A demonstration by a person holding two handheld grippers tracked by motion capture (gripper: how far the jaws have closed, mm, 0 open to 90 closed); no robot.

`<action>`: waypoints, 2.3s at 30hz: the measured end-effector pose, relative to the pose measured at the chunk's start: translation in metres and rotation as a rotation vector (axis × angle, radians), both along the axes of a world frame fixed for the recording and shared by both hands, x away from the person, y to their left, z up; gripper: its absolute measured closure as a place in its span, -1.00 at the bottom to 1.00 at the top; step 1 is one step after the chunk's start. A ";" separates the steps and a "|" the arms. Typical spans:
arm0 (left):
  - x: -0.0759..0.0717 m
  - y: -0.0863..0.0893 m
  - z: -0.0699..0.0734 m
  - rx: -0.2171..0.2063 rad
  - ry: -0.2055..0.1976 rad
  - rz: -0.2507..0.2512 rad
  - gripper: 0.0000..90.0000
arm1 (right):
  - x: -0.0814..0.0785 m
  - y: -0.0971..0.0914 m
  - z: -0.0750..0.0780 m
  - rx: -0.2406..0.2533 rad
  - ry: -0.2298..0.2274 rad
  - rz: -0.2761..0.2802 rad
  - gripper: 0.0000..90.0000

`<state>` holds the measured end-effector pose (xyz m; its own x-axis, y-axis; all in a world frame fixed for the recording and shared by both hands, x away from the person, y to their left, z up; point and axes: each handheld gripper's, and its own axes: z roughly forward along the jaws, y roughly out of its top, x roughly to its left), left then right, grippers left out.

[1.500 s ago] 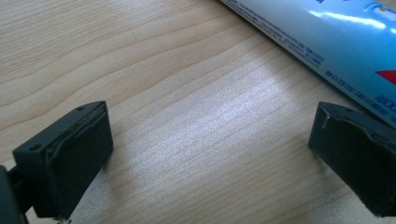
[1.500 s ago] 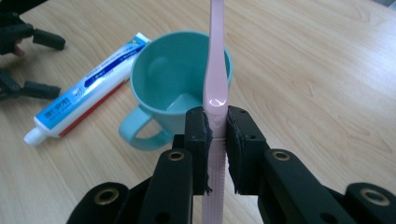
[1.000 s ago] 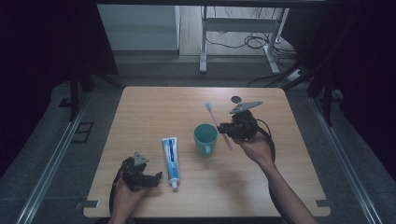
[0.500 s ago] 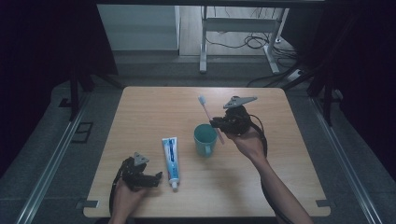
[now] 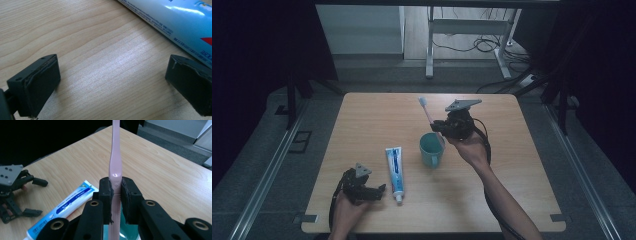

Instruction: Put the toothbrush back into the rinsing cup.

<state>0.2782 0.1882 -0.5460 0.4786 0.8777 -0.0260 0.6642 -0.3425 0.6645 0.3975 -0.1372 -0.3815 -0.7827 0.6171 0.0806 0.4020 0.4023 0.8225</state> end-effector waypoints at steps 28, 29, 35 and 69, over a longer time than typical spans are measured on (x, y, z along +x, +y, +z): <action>0.000 0.000 0.000 0.001 0.004 -0.009 -1.00 | 0.013 0.009 -0.053 -0.019 0.055 -0.017 0.74; 0.000 0.000 0.000 0.002 0.004 -0.009 -1.00 | 0.013 0.009 -0.055 -0.019 0.057 -0.017 0.74; 0.000 0.000 0.000 0.002 0.004 -0.009 -1.00 | 0.014 0.011 -0.064 -0.026 0.068 -0.018 0.74; 0.000 0.000 0.000 0.001 0.004 -0.008 -1.00 | 0.015 0.015 -0.091 -0.069 0.143 -0.007 0.58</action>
<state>0.2780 0.1880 -0.5458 0.4855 0.8738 -0.0269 0.6641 -0.3486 0.6614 0.4125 -0.1226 -0.4721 -0.7621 0.6302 0.1483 0.5159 0.4529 0.7271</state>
